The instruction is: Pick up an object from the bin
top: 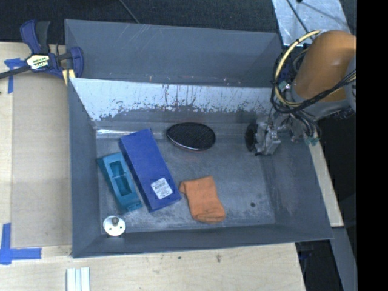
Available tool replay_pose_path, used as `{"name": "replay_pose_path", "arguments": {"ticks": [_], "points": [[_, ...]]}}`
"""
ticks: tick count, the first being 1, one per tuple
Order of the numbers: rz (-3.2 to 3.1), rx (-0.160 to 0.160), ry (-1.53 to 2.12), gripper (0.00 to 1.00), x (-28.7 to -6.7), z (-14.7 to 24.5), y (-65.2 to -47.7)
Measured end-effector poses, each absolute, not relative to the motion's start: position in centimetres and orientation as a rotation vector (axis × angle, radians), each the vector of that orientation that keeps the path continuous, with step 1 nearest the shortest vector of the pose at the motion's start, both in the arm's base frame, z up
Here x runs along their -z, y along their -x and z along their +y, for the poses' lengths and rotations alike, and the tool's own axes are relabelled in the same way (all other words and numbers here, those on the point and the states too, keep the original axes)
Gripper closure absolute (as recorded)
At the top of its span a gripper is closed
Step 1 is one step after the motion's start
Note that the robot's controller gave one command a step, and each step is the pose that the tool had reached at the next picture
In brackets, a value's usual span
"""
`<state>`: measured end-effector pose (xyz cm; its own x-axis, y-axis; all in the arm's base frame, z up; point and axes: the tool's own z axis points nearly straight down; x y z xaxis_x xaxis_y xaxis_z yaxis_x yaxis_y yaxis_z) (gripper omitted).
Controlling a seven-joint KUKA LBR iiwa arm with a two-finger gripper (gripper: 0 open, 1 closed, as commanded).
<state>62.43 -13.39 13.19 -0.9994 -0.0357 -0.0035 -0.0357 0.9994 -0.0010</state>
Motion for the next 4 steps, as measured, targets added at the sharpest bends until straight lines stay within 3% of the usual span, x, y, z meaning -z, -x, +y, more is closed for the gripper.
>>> {"name": "replay_pose_path", "arguments": {"ticks": [1,2,4], "points": [[3.138,0.000,0.052,0.00,-13.2,-11.5,-60.4],[3.138,0.001,0.052,0.00,-13.2,-11.5,-60.4],[3.138,-0.001,0.064,0.00,-8.8,-4.0,-59.9]]}}
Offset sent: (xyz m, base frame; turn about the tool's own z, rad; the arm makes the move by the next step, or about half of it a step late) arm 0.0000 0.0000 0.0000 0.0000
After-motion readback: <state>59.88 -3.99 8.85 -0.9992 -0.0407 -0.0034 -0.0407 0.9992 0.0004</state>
